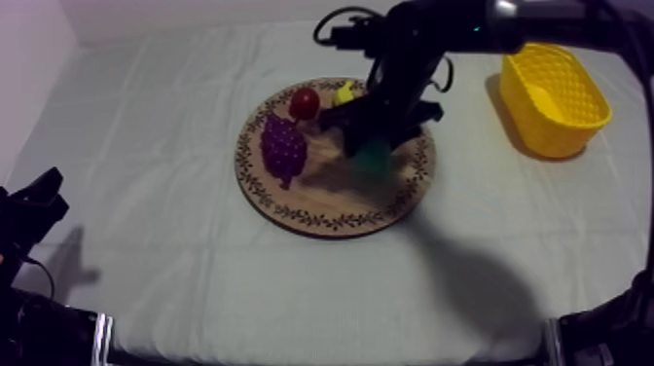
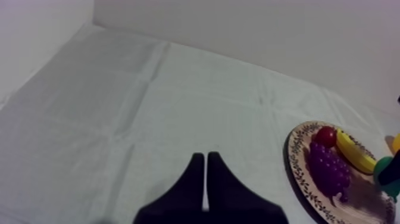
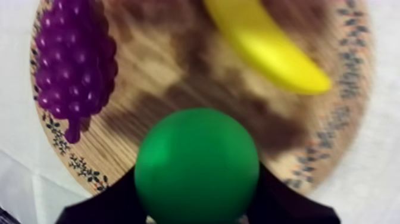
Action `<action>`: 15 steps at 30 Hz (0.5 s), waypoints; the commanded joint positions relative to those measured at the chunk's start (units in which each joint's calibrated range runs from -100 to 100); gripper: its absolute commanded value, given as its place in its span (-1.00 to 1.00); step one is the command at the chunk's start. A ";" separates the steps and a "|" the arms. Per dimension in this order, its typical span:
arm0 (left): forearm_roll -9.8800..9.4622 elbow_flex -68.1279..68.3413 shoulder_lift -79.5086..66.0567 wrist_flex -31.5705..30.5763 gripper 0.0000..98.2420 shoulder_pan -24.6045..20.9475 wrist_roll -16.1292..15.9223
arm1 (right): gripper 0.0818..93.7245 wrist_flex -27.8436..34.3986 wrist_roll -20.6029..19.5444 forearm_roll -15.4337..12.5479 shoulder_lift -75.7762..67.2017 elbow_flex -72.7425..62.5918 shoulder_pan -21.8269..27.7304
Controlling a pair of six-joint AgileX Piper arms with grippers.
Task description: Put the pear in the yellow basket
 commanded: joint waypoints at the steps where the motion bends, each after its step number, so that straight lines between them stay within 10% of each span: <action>1: 0.01 0.03 0.00 -0.01 -1.00 -0.01 0.02 | -0.43 0.38 0.19 0.27 -4.93 0.50 1.20; 15: 0.01 0.03 0.00 -0.01 -1.00 -0.01 0.02 | -0.38 4.95 1.61 -0.56 -25.52 9.32 16.35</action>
